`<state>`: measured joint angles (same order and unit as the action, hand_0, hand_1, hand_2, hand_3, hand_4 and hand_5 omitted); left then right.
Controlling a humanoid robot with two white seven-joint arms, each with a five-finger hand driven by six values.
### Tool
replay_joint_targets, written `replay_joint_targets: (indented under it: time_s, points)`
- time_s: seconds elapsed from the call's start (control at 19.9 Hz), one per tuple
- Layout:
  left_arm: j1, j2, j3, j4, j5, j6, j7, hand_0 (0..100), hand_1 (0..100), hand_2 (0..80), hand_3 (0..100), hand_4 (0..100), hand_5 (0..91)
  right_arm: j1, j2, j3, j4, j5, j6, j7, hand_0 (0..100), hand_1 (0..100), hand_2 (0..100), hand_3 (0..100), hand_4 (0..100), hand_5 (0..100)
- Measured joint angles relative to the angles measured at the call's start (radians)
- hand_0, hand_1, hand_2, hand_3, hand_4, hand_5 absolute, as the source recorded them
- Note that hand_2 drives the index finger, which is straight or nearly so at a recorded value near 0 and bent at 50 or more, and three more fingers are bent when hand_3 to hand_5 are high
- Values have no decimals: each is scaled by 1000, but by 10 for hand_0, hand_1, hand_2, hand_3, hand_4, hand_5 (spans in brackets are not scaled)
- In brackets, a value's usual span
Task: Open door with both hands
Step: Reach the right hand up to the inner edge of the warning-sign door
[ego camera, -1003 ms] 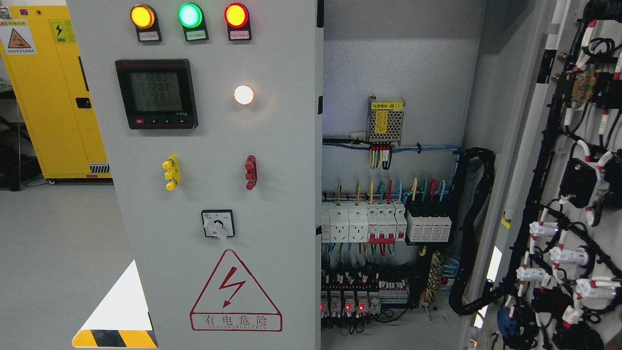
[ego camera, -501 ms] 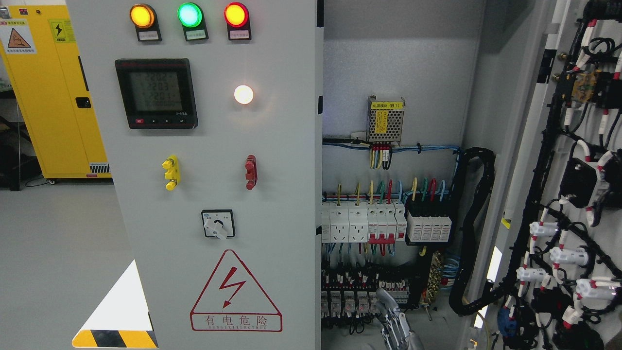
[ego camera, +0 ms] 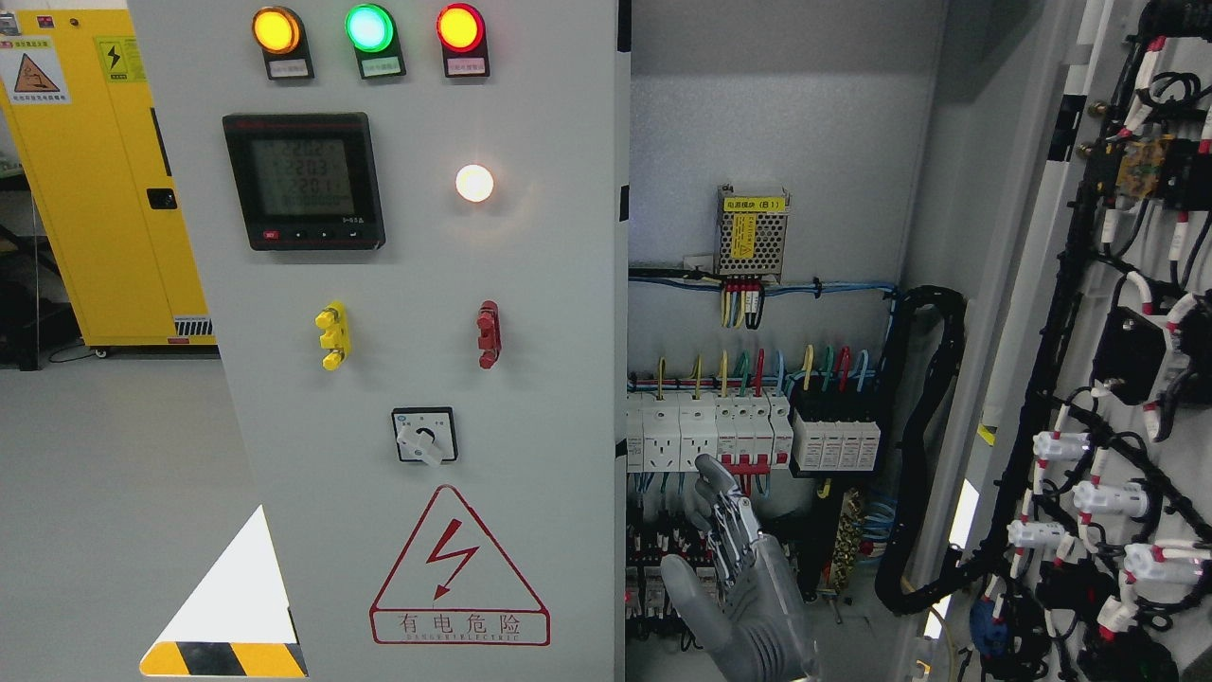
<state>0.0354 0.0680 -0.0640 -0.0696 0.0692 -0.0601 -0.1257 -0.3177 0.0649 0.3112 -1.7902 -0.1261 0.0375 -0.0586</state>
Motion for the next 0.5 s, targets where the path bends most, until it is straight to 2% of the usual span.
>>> replay_joint_targets:
  time_s: [0.3, 0.5]
  points:
    - [0, -2, 2, -1, 1, 0, -19, 120, 556, 0, 0, 0, 0, -101, 17, 1, 57, -5, 78, 8, 0, 500, 40, 0, 0, 0]
    - [0, -4, 2, -2, 1, 3, -24, 120, 556, 0, 0, 0, 0, -155, 24, -4, 94, -7, 98, 9, 0, 500, 40, 0, 0, 0]
